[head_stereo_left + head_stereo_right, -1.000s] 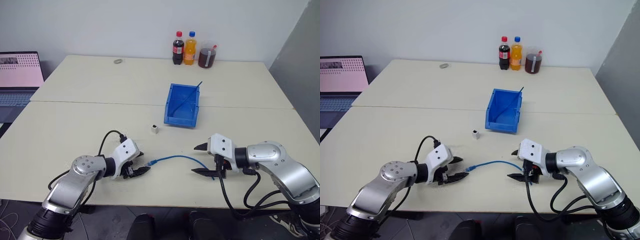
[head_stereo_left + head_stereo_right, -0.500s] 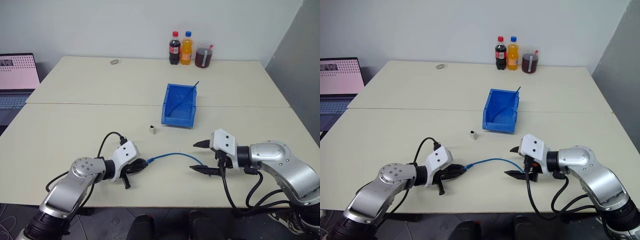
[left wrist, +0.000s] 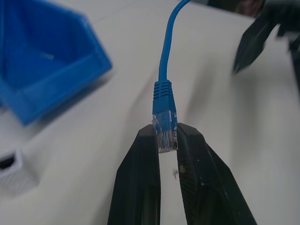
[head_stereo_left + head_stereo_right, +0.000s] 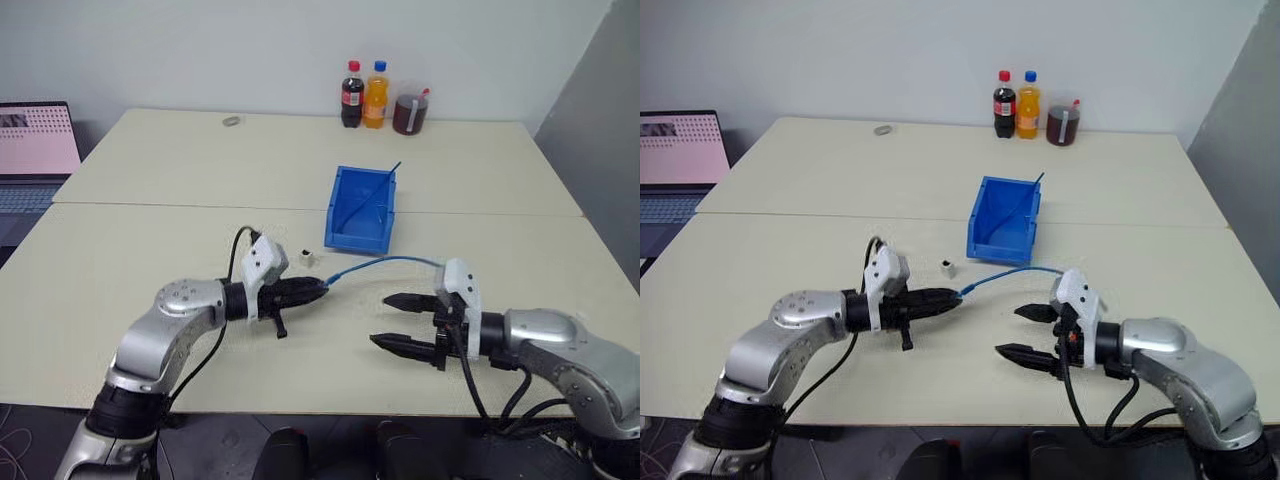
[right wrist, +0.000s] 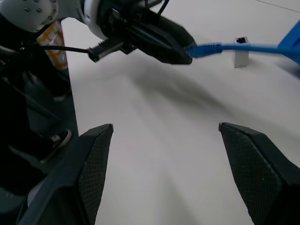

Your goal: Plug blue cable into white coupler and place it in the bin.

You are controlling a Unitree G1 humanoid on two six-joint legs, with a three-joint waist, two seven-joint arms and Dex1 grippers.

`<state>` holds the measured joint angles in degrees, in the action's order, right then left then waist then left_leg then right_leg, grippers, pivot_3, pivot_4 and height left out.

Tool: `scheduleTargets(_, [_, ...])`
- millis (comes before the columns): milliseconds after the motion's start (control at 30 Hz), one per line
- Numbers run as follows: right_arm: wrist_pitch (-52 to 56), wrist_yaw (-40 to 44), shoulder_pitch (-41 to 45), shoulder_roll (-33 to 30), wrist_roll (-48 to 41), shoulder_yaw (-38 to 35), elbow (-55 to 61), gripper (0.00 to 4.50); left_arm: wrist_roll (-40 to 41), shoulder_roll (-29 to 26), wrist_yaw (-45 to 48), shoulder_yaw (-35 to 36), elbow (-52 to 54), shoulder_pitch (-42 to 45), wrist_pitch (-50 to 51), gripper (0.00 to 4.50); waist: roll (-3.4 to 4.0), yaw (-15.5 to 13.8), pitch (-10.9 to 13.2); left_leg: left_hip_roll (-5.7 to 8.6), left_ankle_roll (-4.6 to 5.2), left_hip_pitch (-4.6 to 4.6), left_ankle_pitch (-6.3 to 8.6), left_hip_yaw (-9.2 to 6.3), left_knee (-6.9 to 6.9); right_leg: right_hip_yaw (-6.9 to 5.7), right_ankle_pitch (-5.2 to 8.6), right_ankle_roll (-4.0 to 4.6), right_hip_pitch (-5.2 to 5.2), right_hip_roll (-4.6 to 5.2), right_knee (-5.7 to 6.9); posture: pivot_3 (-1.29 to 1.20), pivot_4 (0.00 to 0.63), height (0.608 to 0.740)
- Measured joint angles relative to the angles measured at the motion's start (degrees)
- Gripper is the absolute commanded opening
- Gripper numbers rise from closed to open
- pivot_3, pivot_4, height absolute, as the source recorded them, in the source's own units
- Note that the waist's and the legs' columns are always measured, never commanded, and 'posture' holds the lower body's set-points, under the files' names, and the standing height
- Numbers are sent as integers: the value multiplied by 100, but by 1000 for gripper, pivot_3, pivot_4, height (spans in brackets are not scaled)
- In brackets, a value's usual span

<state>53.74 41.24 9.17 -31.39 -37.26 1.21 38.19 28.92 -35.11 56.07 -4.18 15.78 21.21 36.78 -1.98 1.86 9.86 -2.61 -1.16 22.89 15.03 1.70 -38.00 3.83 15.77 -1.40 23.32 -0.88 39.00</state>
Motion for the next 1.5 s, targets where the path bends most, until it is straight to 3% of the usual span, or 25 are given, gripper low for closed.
scheduleTargets(167, [-250, -488, -99, 637, -139, -228, -104, 3813, 590, -2, 204, 11, 78, 218, 434, 217, 0, 18, 1, -3, 0, 0, 0, -4, 0, 2, 0, 0, 0, -2, 0, 0, 150, 740])
scheduleTargets(533, [389, -1267, 332, 1349, -1742, -680, -643, 3813, 795, 93, 187, 126, 85, 210, 370, 217, 0, 4, 1, -2, 0, 1, 0, -4, 0, 10, -1, 4, 0, -2, 0, 0, 150, 740])
scheduleTargets(933, [409, -1650, 738, 1660, -2020, -547, -1160, 3813, 955, 193, 65, 126, 188, 186, 403, 217, 1, 4, 1, -2, 0, 2, 0, -3, 2, 11, 0, 2, 1, -2, -2, 0, 150, 740])
scheduleTargets(1033, [403, -1649, 758, 1663, -2028, -547, -1170, 3387, 996, 209, 35, 127, 189, 186, 408, 217, 1, 3, 1, -2, 0, 2, 0, -4, 2, 11, 0, 2, 1, -2, -2, 0, 150, 740])
scheduleTargets(1267, [394, -1639, 760, 1691, -2117, -549, -1232, 1543, 1042, 204, -40, 127, 198, 186, 416, 217, 1, 5, 2, -2, 0, 2, 0, -4, 2, 12, 0, 2, 1, -2, -2, 0, 150, 740])
scheduleTargets(1500, [394, -1636, 760, 1693, -2297, -565, -1270, 165, 1081, 157, -32, 127, 235, 160, 417, 217, 2, 6, 2, -3, 0, 2, 0, -3, 3, 12, 0, 1, 2, -2, -2, 0, 150, 740])
